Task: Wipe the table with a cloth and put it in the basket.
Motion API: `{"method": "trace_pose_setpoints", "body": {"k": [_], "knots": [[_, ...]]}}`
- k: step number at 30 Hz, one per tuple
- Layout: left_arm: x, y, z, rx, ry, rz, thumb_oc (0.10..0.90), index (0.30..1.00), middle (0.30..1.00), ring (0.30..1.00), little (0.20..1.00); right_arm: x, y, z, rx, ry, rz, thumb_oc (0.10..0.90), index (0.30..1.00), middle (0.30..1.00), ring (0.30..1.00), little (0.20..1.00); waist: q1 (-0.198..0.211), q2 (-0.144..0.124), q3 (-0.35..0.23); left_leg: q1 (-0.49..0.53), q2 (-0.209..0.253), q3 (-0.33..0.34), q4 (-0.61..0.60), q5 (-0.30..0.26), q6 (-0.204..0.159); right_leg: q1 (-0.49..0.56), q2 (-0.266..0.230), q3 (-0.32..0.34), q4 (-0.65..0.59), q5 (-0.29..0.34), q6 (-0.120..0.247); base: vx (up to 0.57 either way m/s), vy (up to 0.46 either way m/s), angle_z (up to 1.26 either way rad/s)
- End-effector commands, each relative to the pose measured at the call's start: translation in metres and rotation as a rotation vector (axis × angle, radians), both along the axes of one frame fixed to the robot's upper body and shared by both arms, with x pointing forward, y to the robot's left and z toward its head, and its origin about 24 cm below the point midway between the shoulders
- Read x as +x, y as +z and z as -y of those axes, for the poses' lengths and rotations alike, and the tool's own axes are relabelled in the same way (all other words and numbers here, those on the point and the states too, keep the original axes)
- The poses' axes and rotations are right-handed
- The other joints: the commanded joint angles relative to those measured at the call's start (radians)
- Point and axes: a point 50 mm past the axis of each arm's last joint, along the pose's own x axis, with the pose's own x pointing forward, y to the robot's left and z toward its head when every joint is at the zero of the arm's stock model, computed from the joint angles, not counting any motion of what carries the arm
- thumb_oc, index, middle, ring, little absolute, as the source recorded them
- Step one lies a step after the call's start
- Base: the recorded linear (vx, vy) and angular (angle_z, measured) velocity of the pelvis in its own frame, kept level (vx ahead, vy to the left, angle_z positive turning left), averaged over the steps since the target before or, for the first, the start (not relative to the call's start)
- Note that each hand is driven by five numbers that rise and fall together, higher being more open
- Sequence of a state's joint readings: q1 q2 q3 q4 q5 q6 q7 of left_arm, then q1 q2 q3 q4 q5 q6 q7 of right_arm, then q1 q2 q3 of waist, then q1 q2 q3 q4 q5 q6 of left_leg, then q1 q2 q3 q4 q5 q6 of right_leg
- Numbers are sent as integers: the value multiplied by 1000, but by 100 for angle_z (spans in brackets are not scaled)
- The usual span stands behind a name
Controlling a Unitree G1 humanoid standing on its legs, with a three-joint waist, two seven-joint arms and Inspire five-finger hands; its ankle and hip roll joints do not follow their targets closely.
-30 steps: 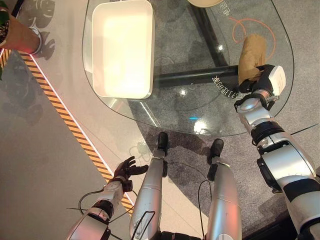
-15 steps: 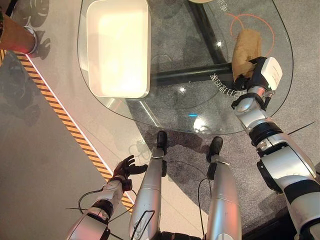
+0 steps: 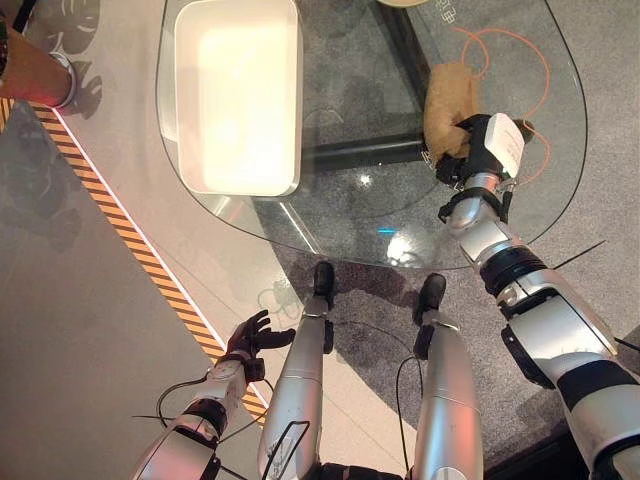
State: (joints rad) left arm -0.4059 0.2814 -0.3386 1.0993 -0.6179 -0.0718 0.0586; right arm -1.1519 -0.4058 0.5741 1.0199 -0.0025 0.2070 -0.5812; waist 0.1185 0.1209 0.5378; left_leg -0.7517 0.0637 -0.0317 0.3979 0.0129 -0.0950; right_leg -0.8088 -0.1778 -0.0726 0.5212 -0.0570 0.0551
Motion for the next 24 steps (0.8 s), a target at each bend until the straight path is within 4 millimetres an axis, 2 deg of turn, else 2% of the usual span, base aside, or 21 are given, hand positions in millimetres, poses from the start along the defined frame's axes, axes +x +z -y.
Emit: {"method": "trace_pose_setpoints", "body": {"k": [1,10,18,24], "knots": [[-12,-11,12,-23,2,-34,800,900,900,900,900,-4,17,-68,-110,309,95,100,300,300,300,200,18,36,-18,-9,-109,10,-4,14,89,18,36,-69,-71,44,-43,0,0,0],[-9,-9,16,-22,-1,-27,800,900,900,900,900,-9,-4,-90,-202,422,2,100,300,300,300,200,13,35,-18,-10,-107,14,-5,16,88,16,34,-69,-73,45,-43,0,0,0],[-8,-9,16,-22,4,-23,800,900,900,900,900,-23,-27,-120,-297,579,-73,100,300,300,300,200,7,31,-18,-12,-107,18,-10,22,86,12,32,-69,-77,48,-43,0,0,0],[-6,-8,17,-13,-4,-22,800,900,900,900,900,-29,-33,-132,-334,646,-93,100,300,300,300,200,7,31,-18,-22,-106,18,-7,25,85,1,31,-69,-70,47,-43,0,0,0]]}}
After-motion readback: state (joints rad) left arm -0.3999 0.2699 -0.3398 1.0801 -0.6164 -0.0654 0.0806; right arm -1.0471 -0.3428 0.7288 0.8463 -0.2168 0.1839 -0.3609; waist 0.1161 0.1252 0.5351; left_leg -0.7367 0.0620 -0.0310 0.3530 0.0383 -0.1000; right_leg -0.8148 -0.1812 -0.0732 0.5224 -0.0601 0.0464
